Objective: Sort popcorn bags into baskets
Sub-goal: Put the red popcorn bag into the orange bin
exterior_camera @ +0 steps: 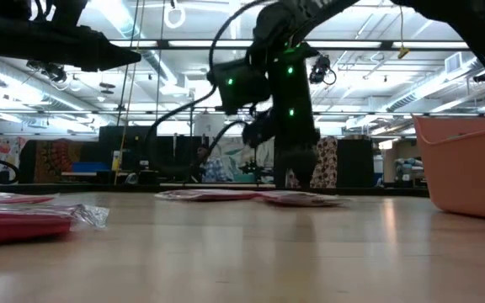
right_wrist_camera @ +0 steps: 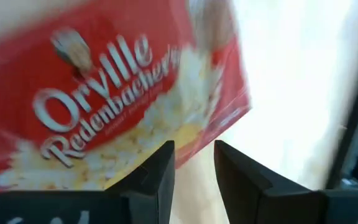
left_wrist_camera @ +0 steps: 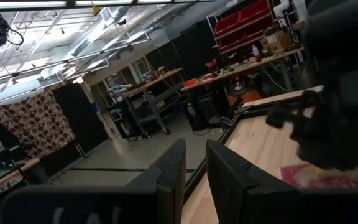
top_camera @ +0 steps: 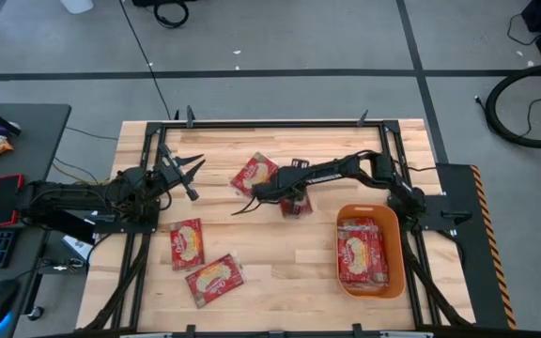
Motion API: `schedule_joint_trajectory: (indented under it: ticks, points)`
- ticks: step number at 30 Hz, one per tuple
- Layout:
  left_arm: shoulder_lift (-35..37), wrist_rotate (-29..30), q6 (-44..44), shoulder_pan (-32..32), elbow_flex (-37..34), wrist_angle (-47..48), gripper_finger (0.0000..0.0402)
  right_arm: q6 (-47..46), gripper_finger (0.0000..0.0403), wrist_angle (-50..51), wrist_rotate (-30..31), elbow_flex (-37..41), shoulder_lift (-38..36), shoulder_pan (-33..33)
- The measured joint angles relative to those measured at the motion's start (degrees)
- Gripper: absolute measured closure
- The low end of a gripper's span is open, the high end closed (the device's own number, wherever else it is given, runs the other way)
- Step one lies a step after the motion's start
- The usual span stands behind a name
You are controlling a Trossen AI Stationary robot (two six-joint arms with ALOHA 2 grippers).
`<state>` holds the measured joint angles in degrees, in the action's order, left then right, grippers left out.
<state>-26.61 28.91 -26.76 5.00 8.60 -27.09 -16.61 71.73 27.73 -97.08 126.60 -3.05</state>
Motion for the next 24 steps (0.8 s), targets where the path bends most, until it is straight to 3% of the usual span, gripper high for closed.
schedule_joint_trajectory:
  ticks: [6, 11, 15, 24]
  points:
    - [0.0, 0.0, 0.0, 0.0, 0.0, 0.0, 0.0334, -6.0, 0.0285, -4.2, 0.5, 0.0, -5.0, 1.1]
    - [0.0, 0.0, 0.1, 0.0, 0.0, 0.0, 0.0334, -7.9, 0.0277, -11.4, -1.0, -0.1, -4.9, 3.1]
    - [0.0, 0.0, 0.6, 0.0, 0.0, 0.2, 0.0334, -6.3, 0.0255, -14.0, -3.6, 2.0, -4.8, 4.4]
    - [0.0, 0.0, 0.6, 0.0, 0.0, 0.4, 0.0334, -18.8, 0.0228, -13.8, -11.6, 4.7, -5.0, 1.0]
